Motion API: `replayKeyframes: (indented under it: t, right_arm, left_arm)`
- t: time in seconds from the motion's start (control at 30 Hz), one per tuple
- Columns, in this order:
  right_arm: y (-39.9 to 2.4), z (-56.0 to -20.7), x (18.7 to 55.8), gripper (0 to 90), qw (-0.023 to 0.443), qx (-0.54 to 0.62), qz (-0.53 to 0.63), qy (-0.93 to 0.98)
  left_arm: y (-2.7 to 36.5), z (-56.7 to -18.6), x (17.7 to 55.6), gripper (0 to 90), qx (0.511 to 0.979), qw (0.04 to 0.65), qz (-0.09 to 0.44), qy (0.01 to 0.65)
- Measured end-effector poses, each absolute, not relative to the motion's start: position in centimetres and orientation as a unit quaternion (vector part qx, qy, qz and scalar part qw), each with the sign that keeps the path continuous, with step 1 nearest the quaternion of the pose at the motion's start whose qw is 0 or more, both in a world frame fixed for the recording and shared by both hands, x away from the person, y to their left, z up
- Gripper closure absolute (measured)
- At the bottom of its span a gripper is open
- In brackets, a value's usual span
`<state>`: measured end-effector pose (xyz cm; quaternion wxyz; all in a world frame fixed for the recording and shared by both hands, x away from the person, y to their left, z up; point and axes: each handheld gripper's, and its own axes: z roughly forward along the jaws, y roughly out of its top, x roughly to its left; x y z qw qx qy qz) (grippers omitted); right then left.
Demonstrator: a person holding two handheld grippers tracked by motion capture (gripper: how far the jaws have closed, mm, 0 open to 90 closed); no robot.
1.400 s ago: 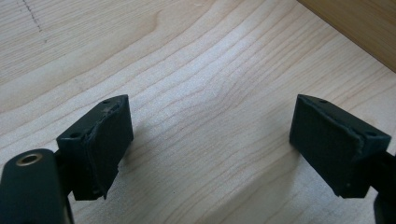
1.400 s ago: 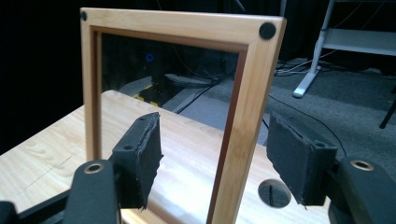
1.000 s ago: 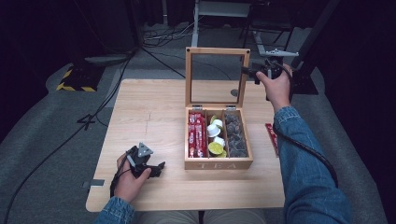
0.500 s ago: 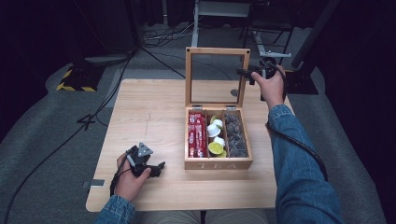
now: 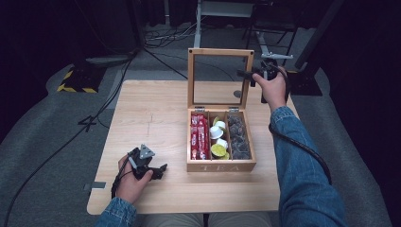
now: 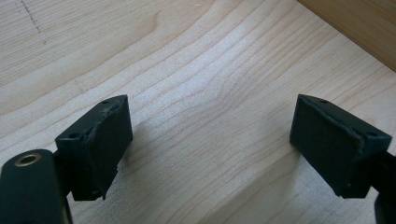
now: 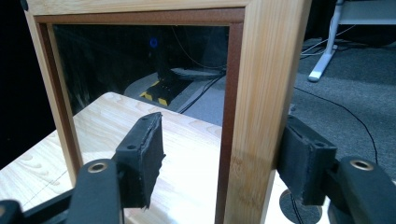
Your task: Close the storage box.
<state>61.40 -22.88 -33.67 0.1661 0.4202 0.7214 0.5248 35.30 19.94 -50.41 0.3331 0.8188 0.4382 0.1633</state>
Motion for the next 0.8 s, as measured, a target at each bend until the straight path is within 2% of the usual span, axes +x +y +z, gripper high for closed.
replayKeyframes:
  t: [0.8]
  right_arm:
    - [-23.3,-31.1,55.2,40.2,0.173,0.384,0.494,0.761]
  left_arm:
    - [20.0,-50.4,35.3,13.4,0.820,0.332,0.163,0.438]
